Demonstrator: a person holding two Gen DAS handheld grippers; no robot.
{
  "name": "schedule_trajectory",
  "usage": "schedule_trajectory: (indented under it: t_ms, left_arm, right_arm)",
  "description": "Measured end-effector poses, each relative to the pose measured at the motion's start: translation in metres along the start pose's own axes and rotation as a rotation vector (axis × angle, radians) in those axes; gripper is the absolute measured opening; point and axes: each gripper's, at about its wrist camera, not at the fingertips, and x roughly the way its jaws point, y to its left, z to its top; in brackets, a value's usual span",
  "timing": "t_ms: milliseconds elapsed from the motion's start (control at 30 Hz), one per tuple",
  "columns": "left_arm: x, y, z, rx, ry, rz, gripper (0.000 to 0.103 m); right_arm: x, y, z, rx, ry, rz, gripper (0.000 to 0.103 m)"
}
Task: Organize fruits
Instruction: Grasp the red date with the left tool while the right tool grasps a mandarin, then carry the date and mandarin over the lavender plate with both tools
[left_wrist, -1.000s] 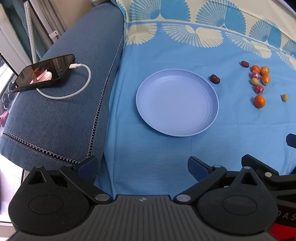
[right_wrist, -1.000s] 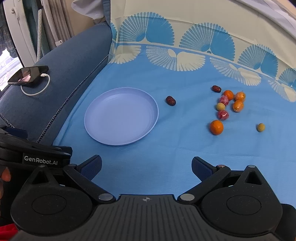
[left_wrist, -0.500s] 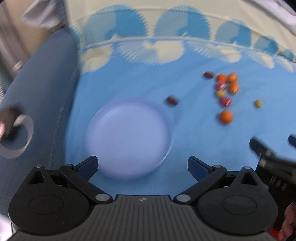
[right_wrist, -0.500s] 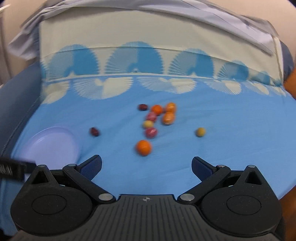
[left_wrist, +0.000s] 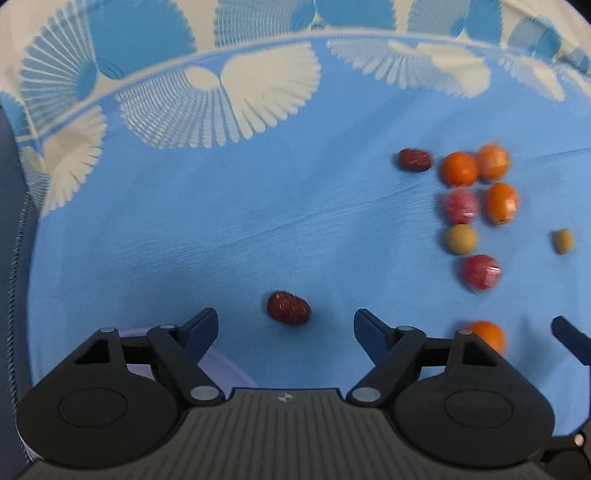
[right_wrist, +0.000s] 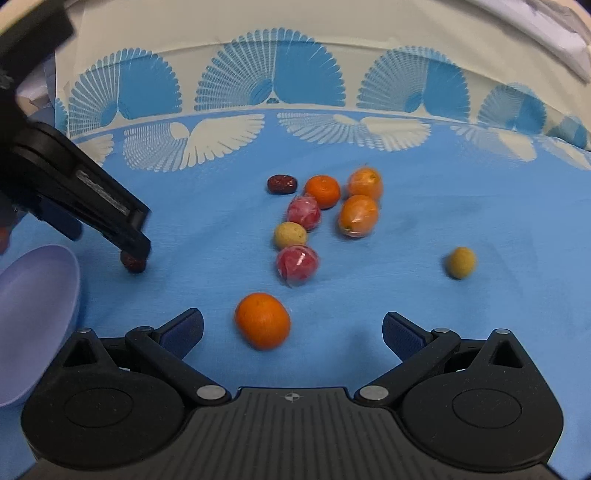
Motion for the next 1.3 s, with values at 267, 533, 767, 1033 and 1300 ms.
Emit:
schedule_trajectory:
  t_ms: [267,533,767,1033,1300]
  left_arm:
    - [0.031,0.019,0.003,0.016,0.005,-0.058,0.034]
    - [-0.024,0.029,-0.008,-0.045,-0.075,-0.107,0.034]
    - [-0.123,0.028,-0.074,-0.067,-0.126,-0.049,0.034]
    - [-0.184,0.063,-0.184,-0.206,-0.094,-0.046,0.034]
    - [-0.227,0.061,-0.239,-0.210,-0.193,-0.072,0.034]
  right_arm:
    - [0.013,0.019,-0.016,-0.124,-0.029,0.023,0.034]
    - [-0.012,0.007,-0.007,-0.108,-0.117,-0.039,0.034]
    - [-0.094,-0.002,-0.003,-0.067,-0.148,0.009,0.034]
    - [-0.196,0.018,-0.042,-0.068,-0.109,0.138,0.034]
    - [-0.252,0.053,-0.045,-0.173,-0.212,0.198,0.034]
